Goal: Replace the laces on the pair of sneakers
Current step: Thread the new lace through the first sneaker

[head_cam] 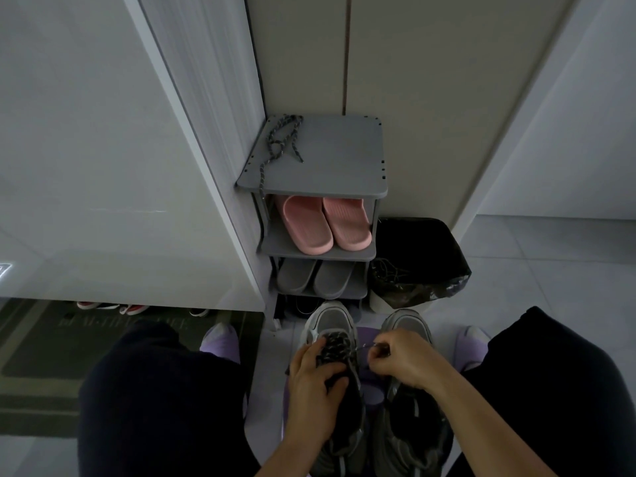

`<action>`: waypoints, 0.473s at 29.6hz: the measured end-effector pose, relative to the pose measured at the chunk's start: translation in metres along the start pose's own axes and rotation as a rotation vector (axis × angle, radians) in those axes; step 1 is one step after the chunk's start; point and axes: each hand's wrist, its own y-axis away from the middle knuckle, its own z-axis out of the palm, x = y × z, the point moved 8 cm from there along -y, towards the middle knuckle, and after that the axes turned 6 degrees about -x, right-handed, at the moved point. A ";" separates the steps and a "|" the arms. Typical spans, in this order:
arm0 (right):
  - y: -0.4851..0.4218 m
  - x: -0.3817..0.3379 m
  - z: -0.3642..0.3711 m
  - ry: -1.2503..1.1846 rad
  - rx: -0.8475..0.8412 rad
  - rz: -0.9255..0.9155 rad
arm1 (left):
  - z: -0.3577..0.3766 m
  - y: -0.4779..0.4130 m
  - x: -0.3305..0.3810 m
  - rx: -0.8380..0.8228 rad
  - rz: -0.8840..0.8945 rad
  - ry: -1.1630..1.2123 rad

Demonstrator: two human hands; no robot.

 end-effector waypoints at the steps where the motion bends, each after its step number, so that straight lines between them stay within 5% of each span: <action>1: 0.000 0.000 0.000 0.007 0.005 0.000 | 0.000 0.000 0.000 0.001 -0.001 0.000; 14: -0.004 0.002 0.006 0.022 -0.016 -0.020 | -0.001 0.001 0.001 0.027 -0.021 0.044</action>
